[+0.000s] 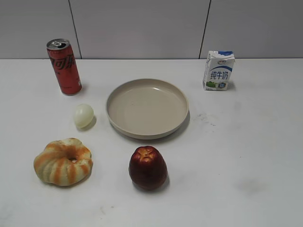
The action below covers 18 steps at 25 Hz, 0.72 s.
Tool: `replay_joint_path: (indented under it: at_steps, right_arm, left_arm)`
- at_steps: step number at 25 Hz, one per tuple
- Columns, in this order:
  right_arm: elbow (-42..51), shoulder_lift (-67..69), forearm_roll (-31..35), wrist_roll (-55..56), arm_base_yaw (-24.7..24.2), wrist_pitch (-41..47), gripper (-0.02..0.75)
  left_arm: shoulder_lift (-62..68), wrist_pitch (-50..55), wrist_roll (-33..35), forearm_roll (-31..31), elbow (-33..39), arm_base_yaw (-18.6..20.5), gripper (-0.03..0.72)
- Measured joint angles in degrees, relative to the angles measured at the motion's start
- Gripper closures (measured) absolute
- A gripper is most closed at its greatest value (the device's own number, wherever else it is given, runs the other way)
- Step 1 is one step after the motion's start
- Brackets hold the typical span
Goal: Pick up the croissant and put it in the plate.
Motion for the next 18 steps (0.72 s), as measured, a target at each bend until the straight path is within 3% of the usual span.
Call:
replay_joint_path:
  at_steps: [13, 18]
  right_arm:
    - [0.0, 0.0, 0.0, 0.0, 0.0, 0.0, 0.218]
    - [0.0, 0.0, 0.0, 0.0, 0.0, 0.0, 0.218]
  left_arm:
    - [0.0, 0.0, 0.0, -0.08, 0.0, 0.0, 0.028]
    - [7.13, -4.24, 0.0, -0.59, -2.82, 0.0, 0.037]
